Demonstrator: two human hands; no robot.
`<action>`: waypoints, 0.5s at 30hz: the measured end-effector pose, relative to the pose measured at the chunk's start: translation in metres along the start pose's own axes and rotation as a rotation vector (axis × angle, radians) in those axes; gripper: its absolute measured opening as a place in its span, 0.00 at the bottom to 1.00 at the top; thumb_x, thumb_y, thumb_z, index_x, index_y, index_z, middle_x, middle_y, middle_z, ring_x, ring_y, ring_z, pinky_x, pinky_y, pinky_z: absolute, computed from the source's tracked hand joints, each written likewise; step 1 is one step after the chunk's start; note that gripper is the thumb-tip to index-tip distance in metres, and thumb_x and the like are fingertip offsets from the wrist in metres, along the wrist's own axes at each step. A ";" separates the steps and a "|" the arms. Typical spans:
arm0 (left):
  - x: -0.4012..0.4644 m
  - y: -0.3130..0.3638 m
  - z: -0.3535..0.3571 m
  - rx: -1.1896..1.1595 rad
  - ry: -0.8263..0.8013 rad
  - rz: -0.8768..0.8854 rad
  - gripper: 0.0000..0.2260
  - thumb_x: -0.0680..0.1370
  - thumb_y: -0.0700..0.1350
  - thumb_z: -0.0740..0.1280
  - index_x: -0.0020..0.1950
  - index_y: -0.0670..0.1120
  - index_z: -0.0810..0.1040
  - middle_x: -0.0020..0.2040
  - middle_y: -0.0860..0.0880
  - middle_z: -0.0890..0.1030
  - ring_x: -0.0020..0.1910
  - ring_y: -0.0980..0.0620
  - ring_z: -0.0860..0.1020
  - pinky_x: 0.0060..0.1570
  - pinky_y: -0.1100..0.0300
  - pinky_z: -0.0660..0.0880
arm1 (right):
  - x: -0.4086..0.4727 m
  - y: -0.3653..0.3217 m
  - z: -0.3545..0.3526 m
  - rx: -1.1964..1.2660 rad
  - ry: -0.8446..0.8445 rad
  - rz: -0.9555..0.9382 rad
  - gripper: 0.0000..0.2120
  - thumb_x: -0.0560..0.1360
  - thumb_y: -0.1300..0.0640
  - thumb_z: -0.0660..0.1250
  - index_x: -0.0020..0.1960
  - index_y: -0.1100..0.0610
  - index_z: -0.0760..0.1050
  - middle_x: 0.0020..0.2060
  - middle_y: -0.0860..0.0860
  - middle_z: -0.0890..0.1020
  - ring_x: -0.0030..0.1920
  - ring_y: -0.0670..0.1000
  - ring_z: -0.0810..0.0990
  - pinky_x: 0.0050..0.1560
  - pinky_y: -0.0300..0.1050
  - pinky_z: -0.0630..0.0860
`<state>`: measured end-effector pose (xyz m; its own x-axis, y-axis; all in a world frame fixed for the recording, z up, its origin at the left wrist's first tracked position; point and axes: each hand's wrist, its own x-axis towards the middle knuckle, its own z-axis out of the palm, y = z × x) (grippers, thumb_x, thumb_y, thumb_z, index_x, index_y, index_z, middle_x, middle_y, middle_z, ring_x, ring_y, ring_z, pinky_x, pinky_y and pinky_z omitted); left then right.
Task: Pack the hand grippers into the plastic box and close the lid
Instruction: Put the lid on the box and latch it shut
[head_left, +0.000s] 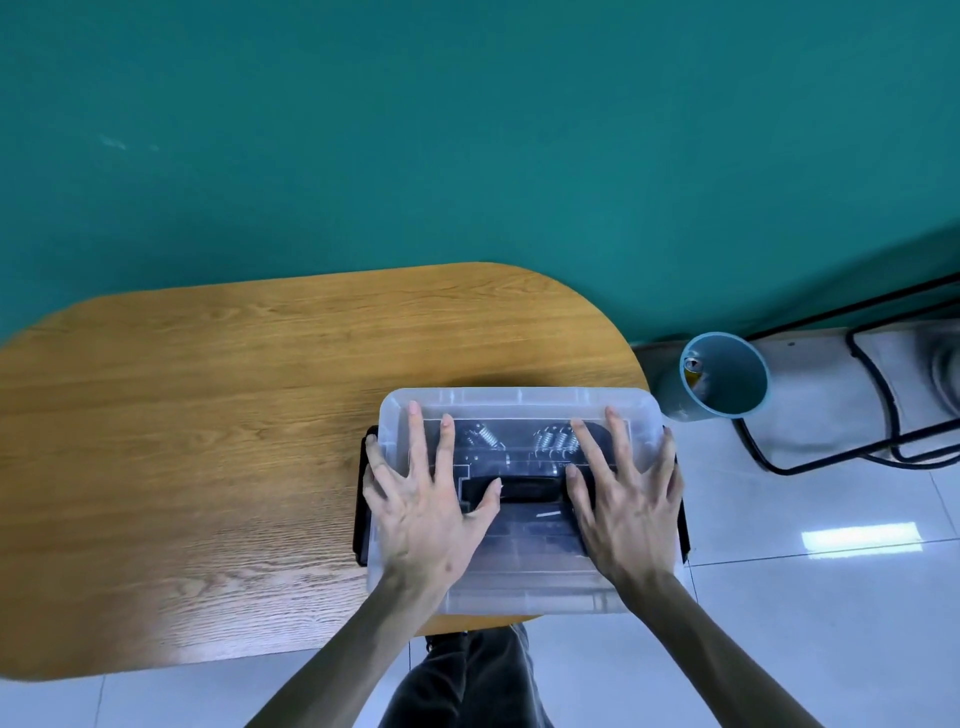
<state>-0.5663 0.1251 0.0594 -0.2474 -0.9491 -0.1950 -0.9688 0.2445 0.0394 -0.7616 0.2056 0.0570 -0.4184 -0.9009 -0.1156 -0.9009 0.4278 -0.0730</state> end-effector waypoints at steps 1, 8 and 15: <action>0.000 0.000 0.001 0.004 -0.001 0.000 0.41 0.75 0.73 0.48 0.81 0.51 0.55 0.82 0.47 0.42 0.72 0.27 0.55 0.59 0.36 0.68 | 0.000 0.000 0.000 -0.007 -0.010 -0.004 0.27 0.81 0.39 0.50 0.80 0.40 0.53 0.80 0.49 0.57 0.74 0.72 0.55 0.63 0.66 0.67; -0.001 -0.003 -0.005 -0.053 -0.016 0.024 0.39 0.76 0.73 0.48 0.81 0.51 0.54 0.82 0.45 0.43 0.74 0.26 0.54 0.64 0.34 0.65 | 0.001 0.001 -0.006 -0.007 -0.089 -0.006 0.27 0.82 0.40 0.48 0.80 0.40 0.50 0.81 0.50 0.53 0.74 0.72 0.54 0.62 0.66 0.69; -0.013 -0.056 -0.003 -0.186 -0.021 0.045 0.38 0.78 0.70 0.48 0.81 0.54 0.38 0.81 0.45 0.34 0.79 0.34 0.40 0.73 0.30 0.51 | -0.018 0.039 -0.010 0.187 -0.037 0.087 0.32 0.80 0.37 0.50 0.81 0.46 0.48 0.81 0.54 0.51 0.73 0.66 0.63 0.61 0.62 0.73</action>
<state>-0.5091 0.1228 0.0627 -0.2924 -0.9330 -0.2097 -0.9424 0.2439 0.2289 -0.7902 0.2380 0.0658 -0.4866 -0.8579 -0.1652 -0.8228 0.5136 -0.2436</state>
